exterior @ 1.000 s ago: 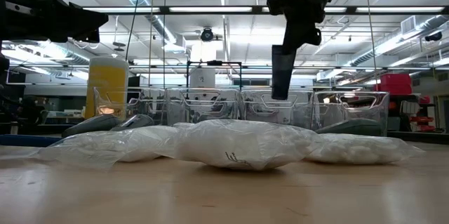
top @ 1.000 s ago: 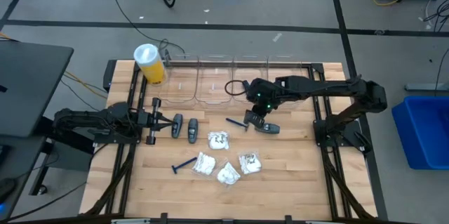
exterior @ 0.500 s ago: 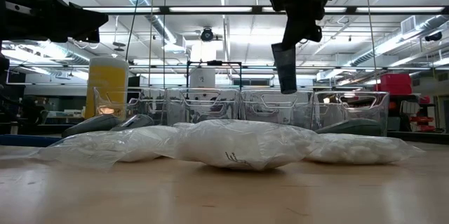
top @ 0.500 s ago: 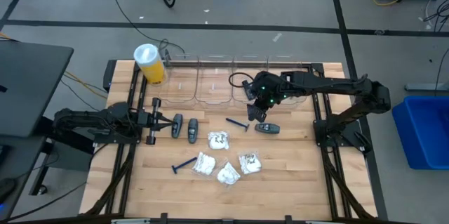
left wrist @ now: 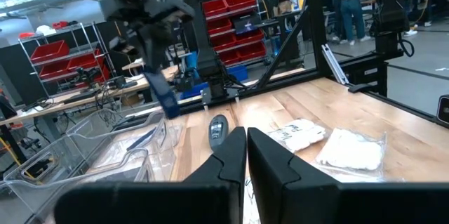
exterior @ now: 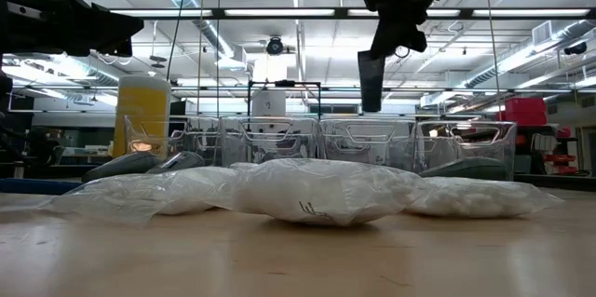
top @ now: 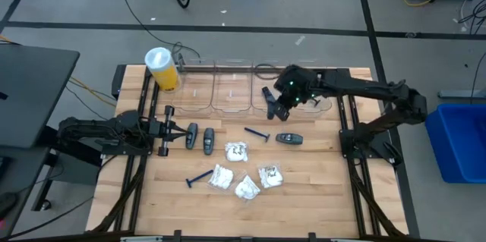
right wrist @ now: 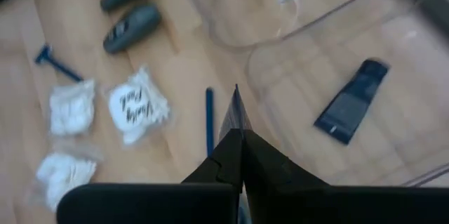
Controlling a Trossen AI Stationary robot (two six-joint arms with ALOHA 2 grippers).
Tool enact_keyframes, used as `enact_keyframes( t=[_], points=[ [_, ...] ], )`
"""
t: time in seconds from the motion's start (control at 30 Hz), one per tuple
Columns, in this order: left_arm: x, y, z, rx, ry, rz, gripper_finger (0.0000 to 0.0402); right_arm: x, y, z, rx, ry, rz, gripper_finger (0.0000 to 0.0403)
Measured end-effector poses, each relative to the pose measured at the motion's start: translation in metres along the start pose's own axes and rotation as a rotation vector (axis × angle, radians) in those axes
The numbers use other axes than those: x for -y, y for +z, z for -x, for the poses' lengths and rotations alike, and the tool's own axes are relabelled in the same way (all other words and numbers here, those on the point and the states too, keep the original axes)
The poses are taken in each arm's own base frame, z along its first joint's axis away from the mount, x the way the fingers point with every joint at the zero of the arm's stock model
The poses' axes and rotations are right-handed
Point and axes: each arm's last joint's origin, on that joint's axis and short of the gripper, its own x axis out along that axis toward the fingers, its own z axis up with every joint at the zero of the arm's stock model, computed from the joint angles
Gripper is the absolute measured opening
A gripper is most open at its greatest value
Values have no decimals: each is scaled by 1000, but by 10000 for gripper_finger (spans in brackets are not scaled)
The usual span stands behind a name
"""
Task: Pick & Place Travel size toiletries
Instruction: Put the dark blue shave cream into the middle right transparent bin
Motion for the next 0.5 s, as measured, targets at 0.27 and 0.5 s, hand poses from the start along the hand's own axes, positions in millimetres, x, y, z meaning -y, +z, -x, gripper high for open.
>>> enact_keyframes(
  t=[0.27,0.5],
  points=[
    [0,0,0,0,0,0,24,22,7,20,93,-32,-49,10],
    [0,0,0,0,0,0,24,36,10,24,110,-63,-80,10]
  ],
)
